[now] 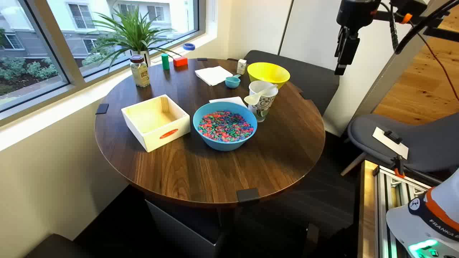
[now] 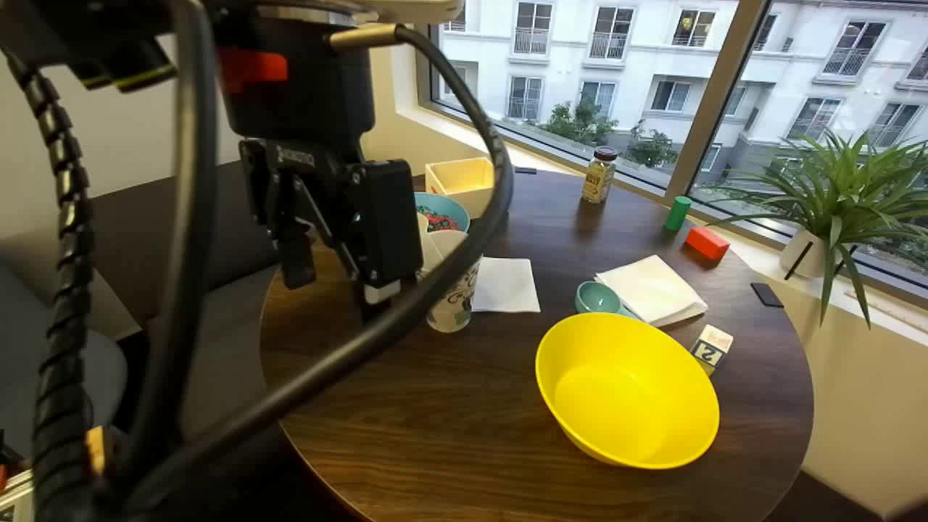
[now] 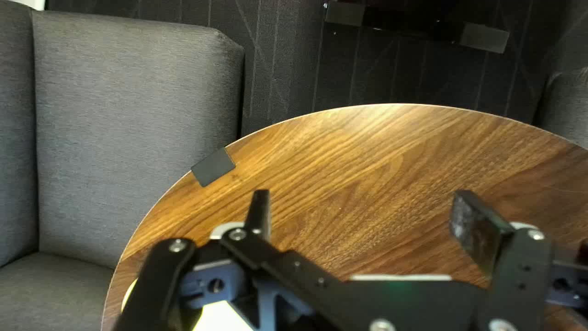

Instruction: Place the spoon in the cup

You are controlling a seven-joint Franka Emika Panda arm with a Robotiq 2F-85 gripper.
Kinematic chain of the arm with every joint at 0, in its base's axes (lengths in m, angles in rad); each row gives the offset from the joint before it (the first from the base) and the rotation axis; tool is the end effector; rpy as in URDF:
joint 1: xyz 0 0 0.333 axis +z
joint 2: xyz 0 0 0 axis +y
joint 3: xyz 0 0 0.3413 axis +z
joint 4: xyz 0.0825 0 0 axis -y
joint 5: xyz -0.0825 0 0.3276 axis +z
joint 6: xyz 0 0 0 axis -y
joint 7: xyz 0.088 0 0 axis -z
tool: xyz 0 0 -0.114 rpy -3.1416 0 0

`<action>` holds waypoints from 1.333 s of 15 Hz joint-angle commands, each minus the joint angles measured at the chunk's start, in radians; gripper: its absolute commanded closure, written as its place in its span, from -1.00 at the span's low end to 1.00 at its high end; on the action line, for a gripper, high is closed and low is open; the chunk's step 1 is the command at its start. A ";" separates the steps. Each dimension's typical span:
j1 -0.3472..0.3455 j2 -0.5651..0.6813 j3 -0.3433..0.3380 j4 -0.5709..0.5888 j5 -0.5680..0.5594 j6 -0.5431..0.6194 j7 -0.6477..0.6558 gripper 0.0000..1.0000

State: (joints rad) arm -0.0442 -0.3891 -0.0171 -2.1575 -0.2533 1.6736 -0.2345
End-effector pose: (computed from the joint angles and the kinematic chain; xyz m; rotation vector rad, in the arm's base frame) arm 0.3594 -0.0494 0.5779 2.8916 0.3090 -0.1886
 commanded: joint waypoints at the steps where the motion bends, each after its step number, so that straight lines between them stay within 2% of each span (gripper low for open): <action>1: 0.015 0.001 -0.012 0.003 -0.004 -0.004 0.004 -1.00; 11: 0.015 0.001 -0.012 0.003 -0.004 -0.004 0.004 -1.00; 16: 0.025 0.059 0.006 0.021 0.170 0.138 0.234 -1.00; 20: 0.011 0.106 0.032 0.042 0.224 0.210 0.445 -1.00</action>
State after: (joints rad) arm -0.0254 -0.3266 -0.0024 -2.1460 -0.0699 1.8624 0.0701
